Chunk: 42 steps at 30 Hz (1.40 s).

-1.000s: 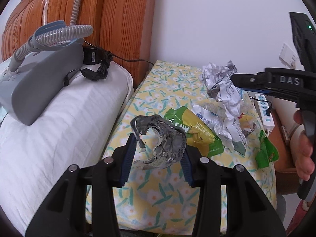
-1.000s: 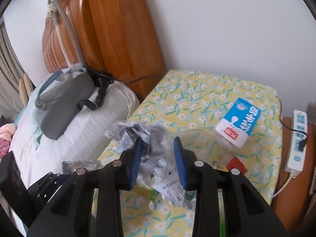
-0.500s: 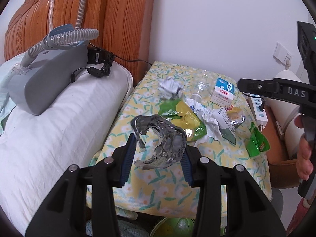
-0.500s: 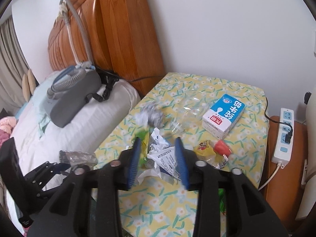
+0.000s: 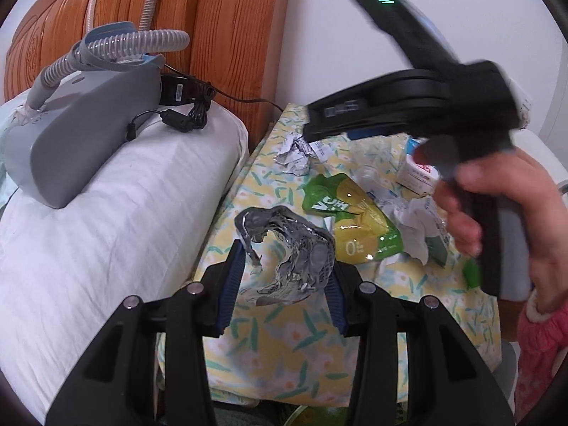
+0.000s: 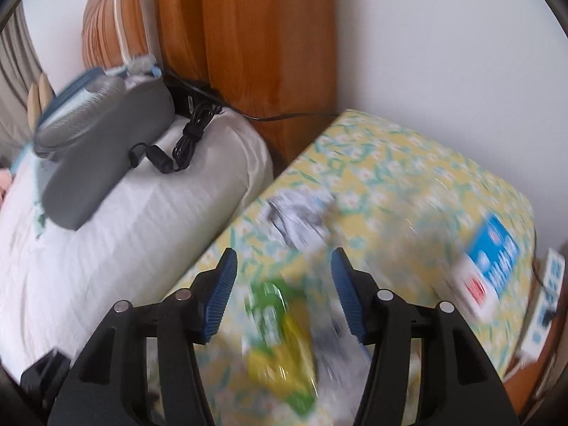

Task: Collect trash
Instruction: 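Grasp the crumpled white paper with the right gripper while the left holds the foil, then lower both tools over the wastebasket and release the foil and paper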

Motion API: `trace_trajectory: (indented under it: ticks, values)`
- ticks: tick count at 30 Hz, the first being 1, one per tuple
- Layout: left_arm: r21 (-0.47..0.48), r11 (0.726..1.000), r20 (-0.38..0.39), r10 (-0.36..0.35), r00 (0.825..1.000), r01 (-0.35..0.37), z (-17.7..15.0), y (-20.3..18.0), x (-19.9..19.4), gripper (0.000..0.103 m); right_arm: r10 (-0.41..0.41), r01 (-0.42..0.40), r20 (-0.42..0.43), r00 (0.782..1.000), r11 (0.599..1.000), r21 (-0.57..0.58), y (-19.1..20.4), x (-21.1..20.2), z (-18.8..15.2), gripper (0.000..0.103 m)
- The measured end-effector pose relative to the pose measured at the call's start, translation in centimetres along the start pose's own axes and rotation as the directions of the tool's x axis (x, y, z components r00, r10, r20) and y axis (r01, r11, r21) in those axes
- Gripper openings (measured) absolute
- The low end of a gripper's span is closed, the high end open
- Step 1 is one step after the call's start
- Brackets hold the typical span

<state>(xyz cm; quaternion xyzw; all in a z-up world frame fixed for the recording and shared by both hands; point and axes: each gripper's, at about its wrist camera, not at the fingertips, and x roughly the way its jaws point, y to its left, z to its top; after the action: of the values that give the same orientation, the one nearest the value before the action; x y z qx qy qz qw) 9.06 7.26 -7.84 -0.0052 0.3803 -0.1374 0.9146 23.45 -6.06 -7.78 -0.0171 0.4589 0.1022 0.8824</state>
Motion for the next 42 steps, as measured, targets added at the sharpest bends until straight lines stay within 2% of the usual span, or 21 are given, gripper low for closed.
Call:
trace_trajectory:
  ticks: [4, 8, 10, 11, 13, 18, 21, 24, 27, 30, 35, 40, 42]
  values:
    - [-0.001, 1.0, 0.0, 0.005, 1.0, -0.005, 0.4, 0.9, 0.6, 0.042, -0.125, 0.123, -0.061, 0.99, 0.992, -0.041, 1.5, 4.2, 1.9, 0.063]
    - [-0.007, 1.0, 0.001, 0.004, 1.0, -0.004, 0.7, 1.5, 1.1, 0.042, -0.149, 0.144, -0.117, 0.982, 0.988, -0.051, 1.7, 6.9, 2.6, 0.062]
    - [-0.013, 1.0, -0.002, 0.005, 1.0, -0.005, 0.8, 1.8, 1.2, 0.042, -0.153, 0.146, -0.133, 0.979, 0.988, -0.057, 1.6, 7.5, 2.8, 0.049]
    - [-0.016, 1.0, -0.002, 0.006, 1.0, -0.006, 0.8, 1.8, 1.2, 0.042, -0.147, 0.141, -0.132, 0.98, 0.989, -0.054, 1.6, 7.6, 2.9, 0.045]
    - [-0.02, 1.0, -0.002, 0.008, 1.0, -0.008, 0.8, 1.9, 1.1, 0.042, -0.137, 0.133, -0.114, 0.984, 0.99, -0.045, 1.6, 7.0, 2.8, 0.044]
    - [-0.019, 1.0, 0.007, 0.019, 1.0, -0.019, 0.4, 1.4, -0.5, 0.042, -0.074, 0.074, -0.012, 0.997, 0.997, -0.008, 1.2, 1.5, 1.5, 0.042]
    - [-0.002, 1.0, 0.016, 0.021, 1.0, -0.021, -0.2, 0.5, -2.1, 0.042, -0.024, 0.025, 0.066, 0.998, 1.0, -0.005, 0.9, -3.9, -1.5, 0.043]
    - [0.012, 1.0, 0.004, 0.026, 1.0, -0.026, -1.3, -0.5, -3.6, 0.042, 0.026, -0.025, 0.105, 0.994, 1.0, -0.01, 0.7, -8.8, -6.5, 0.043]
    - [0.02, 1.0, -0.025, 0.013, 1.0, -0.012, -3.2, -1.9, -5.1, 0.042, 0.042, -0.041, 0.105, 0.994, 0.999, -0.017, 0.7, -12.4, -12.6, 0.043]
    - [0.027, 1.0, -0.057, 0.0, 0.998, 0.002, -5.2, -3.2, -6.2, 0.042, 0.045, -0.045, 0.06, 0.997, 0.999, -0.003, 0.9, -14.5, -18.5, 0.045]
    - [0.057, 0.998, -0.115, -0.003, 0.993, 0.01, -8.5, -5.3, -7.0, 0.042, 0.078, -0.077, -0.074, 0.994, 0.997, 0.022, 1.5, -14.2, -27.0, 0.045]
    - [0.078, 0.997, -0.162, -0.003, 0.987, 0.016, -10.8, -6.3, -7.0, 0.042, 0.085, -0.081, -0.196, 0.977, 0.996, 0.026, 2.1, -11.5, -32.0, 0.046]
    - [0.083, 0.996, -0.173, 0.0, 0.985, 0.014, -11.4, -6.5, -7.1, 0.042, 0.09, -0.083, -0.228, 0.969, 0.996, 0.037, 2.2, -10.6, -32.9, 0.06]
